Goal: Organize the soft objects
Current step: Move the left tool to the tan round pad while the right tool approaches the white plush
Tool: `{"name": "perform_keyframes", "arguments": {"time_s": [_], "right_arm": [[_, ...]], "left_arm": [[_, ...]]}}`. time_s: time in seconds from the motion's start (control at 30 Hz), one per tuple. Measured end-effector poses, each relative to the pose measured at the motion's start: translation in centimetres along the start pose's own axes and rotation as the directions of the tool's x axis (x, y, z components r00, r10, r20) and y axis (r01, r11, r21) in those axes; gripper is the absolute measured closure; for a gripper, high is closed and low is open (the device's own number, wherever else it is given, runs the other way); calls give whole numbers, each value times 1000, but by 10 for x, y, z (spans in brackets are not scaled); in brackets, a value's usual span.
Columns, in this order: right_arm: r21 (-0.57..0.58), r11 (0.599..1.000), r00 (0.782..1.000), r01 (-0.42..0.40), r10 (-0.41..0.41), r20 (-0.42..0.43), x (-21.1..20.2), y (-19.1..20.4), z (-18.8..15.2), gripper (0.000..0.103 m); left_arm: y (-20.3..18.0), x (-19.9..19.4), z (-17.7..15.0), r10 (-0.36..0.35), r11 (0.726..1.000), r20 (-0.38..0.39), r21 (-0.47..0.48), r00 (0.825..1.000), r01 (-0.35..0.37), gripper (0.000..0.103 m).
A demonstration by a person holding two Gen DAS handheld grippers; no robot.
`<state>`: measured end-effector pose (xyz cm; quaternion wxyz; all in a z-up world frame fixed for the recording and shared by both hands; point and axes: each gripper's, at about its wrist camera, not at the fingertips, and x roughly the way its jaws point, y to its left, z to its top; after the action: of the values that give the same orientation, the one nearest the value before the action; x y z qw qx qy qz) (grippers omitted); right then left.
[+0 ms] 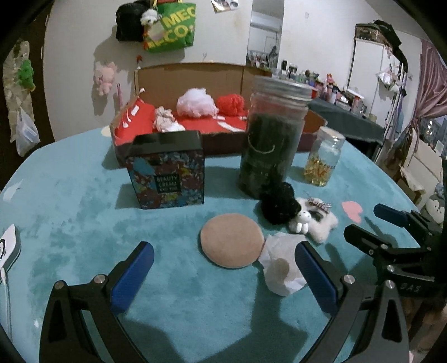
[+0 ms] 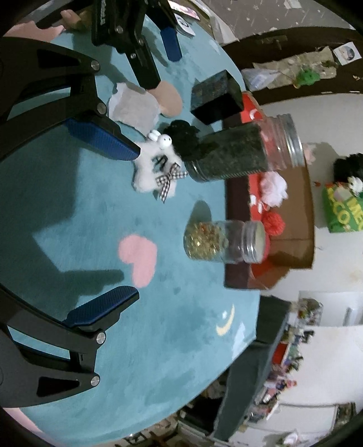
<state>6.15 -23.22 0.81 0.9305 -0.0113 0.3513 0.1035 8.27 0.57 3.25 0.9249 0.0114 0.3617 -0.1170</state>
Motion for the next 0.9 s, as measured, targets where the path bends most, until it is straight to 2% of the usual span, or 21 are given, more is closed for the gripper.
{"name": "perform_keyframes", "arguments": {"time_s": [0.17, 0.27, 0.43, 0.67, 0.77, 0.9], "right_arm": [[-13, 994, 991, -105, 104, -81, 11, 2, 14, 11], [-26, 990, 985, -136, 132, -108, 18, 6, 21, 11], [-57, 987, 979, -148, 138, -147, 28, 13, 27, 11], [-65, 984, 969, -166, 150, -195, 38, 13, 29, 11], [-78, 982, 967, -172, 153, -202, 39, 13, 31, 11], [-91, 980, 966, -176, 155, -206, 42, 14, 33, 11]], "left_arm": [[3, 9, 10, 0, 999, -47, 37, 999, 2, 0], [6, 16, 17, 1, 999, -74, 54, 997, 3, 0], [15, 22, 21, 5, 997, -120, 78, 993, 5, 0], [9, 28, 14, 12, 980, -163, 198, 986, 21, 0], [4, 32, 13, 11, 977, -169, 211, 986, 25, 1], [0, 37, 18, -17, 976, -174, 212, 985, 54, 8]]}}
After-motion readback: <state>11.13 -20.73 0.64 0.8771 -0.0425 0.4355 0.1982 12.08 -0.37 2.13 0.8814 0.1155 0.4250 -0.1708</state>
